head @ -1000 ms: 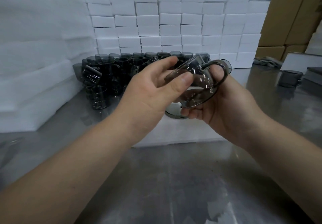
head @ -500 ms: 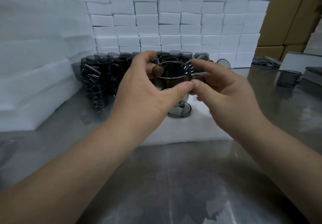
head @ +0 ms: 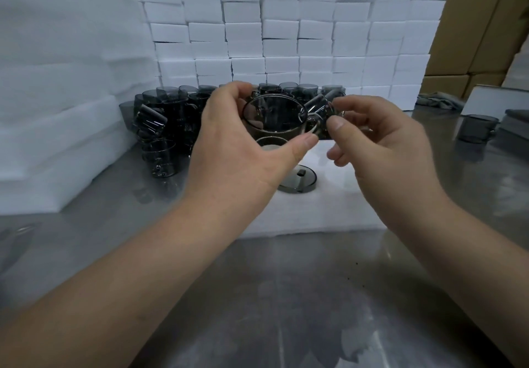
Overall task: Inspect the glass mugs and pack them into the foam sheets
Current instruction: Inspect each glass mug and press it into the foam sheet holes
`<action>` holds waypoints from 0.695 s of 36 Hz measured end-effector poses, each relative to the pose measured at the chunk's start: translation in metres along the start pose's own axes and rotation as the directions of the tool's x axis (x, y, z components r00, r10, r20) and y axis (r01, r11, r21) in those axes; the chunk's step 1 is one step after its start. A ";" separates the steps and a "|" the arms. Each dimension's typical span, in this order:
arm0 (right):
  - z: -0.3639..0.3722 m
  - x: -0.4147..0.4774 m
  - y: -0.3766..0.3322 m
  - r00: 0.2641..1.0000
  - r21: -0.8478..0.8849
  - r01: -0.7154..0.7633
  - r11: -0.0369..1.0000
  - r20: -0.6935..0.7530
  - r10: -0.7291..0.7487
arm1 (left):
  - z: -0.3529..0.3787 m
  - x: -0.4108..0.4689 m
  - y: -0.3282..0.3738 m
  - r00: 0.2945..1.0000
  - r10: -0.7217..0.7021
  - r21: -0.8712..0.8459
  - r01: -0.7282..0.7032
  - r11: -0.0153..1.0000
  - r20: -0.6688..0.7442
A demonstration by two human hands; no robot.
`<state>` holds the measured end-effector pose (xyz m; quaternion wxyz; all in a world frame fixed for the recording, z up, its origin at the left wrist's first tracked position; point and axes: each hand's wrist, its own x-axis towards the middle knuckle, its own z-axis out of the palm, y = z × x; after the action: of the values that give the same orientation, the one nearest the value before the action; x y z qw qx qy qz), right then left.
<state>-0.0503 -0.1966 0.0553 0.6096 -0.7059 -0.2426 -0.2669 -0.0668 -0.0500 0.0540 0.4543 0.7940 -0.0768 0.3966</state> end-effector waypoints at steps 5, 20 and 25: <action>0.007 -0.006 -0.001 0.988 -0.070 0.012 0.997 0.152 -0.001 | 0.003 -0.005 -0.002 0.988 0.157 0.119 -0.156 0.981 0.003; 0.009 -0.006 0.007 0.994 -0.239 -0.049 0.970 0.088 0.072 | 0.010 -0.014 -0.005 0.937 0.284 0.089 -0.306 0.948 0.201; 0.002 0.001 0.006 0.998 -0.207 -0.061 0.976 0.019 0.067 | 0.007 -0.014 -0.003 0.907 0.329 0.079 -0.360 0.930 0.261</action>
<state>-0.0455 -0.1954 0.0513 0.5382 -0.7761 -0.1987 -0.2617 -0.0707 -0.0566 0.0402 0.3132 0.8375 -0.2458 0.3742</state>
